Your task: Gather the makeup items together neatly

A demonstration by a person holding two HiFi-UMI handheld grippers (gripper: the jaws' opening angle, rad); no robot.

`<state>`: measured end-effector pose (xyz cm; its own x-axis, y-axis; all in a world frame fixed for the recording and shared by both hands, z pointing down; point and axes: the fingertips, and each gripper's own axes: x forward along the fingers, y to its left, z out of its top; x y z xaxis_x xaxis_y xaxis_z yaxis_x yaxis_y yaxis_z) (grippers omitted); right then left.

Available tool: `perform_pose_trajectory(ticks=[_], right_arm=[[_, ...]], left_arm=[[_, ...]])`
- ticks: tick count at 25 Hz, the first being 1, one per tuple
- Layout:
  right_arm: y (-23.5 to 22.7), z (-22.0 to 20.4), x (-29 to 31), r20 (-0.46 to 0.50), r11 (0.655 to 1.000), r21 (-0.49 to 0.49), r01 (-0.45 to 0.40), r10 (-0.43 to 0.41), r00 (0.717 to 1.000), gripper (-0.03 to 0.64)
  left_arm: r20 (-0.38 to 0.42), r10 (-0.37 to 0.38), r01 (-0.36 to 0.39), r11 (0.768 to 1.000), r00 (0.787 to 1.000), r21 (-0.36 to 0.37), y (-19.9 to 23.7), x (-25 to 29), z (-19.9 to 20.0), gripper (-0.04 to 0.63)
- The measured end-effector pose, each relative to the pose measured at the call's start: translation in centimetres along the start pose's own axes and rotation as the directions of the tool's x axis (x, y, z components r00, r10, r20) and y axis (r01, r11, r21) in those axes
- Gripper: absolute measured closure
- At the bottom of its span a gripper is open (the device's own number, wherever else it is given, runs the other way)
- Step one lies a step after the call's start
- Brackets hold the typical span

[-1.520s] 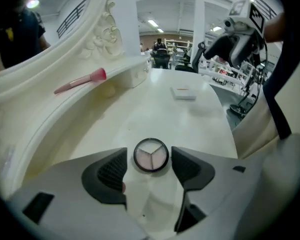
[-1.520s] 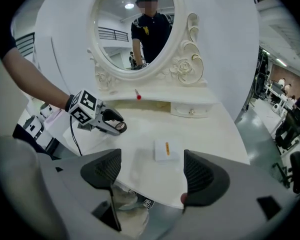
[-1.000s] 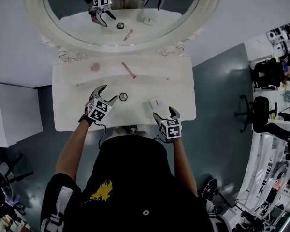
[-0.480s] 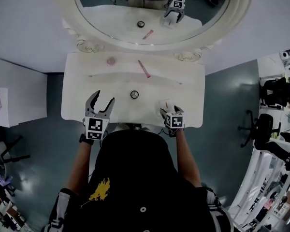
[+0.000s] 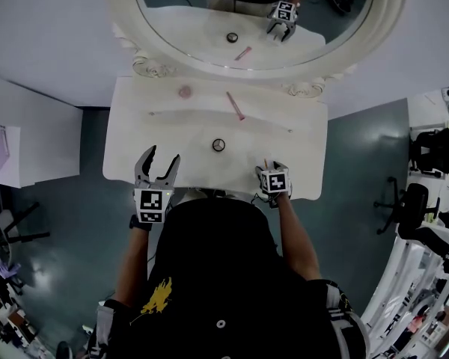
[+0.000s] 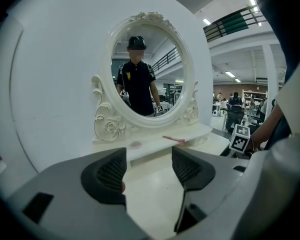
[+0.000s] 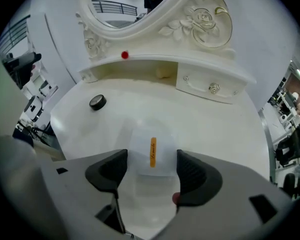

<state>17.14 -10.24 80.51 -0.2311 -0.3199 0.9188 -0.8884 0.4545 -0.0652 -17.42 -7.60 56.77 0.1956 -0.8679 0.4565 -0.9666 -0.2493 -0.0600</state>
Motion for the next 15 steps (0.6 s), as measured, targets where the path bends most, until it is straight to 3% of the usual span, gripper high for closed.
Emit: perform_pose_trajectory(ticks=[5, 9, 12, 15], right_arm=[[0.0, 0.6, -0.8, 0.029, 0.998, -0.051, -0.026, 0.027, 0.999, 0.295], [0.2, 2.1, -1.1, 0.067, 0.985, -0.166, -0.055, 0.067, 0.996, 0.295], [0.8, 3.6, -2.2, 0.062, 0.955, -0.284, -0.082, 0.103, 0.993, 0.295], [1.5, 5.3, -2.6, 0.054, 0.905, -0.411, -0.107, 0.141, 0.989, 0.295]], left_arm=[[0.001, 0.002, -0.002, 1.000, 1.000, -0.003, -0.2, 0.0, 0.0, 0.304], [0.007, 0.001, -0.001, 1.000, 1.000, 0.005, -0.1, 0.0, 0.3, 0.304], [0.011, 0.000, 0.000, 1.000, 1.000, 0.007, -0.3, -0.1, 0.5, 0.305], [0.010, 0.002, -0.002, 1.000, 1.000, 0.008, -0.3, -0.3, 0.4, 0.307]])
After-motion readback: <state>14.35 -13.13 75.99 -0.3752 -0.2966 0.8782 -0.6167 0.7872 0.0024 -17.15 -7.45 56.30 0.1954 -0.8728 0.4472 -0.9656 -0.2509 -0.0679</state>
